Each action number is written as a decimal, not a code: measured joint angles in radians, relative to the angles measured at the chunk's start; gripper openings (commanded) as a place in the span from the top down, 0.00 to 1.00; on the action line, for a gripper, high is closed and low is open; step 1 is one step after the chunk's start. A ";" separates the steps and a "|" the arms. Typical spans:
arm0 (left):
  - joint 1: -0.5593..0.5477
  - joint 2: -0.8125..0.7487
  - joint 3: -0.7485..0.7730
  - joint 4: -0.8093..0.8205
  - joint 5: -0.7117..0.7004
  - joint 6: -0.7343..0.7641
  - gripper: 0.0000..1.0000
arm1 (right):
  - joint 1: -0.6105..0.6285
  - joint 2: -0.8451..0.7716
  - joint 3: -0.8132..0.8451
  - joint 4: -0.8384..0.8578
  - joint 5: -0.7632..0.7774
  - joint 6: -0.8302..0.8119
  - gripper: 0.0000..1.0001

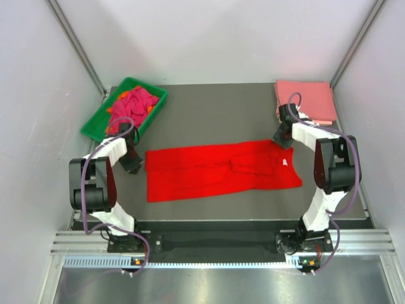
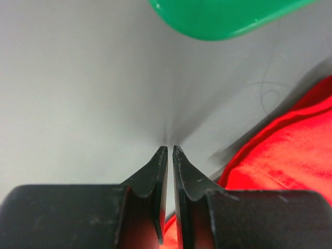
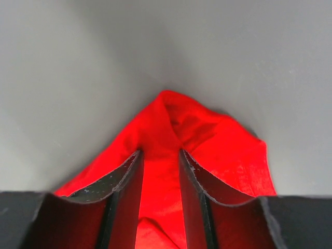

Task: Fold and stack the t-shirts
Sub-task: Fold the tshirt

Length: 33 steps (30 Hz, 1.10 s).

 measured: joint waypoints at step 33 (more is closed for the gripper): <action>-0.372 0.248 0.318 0.124 0.448 0.185 0.83 | 0.136 0.021 0.163 -0.139 0.011 0.130 1.00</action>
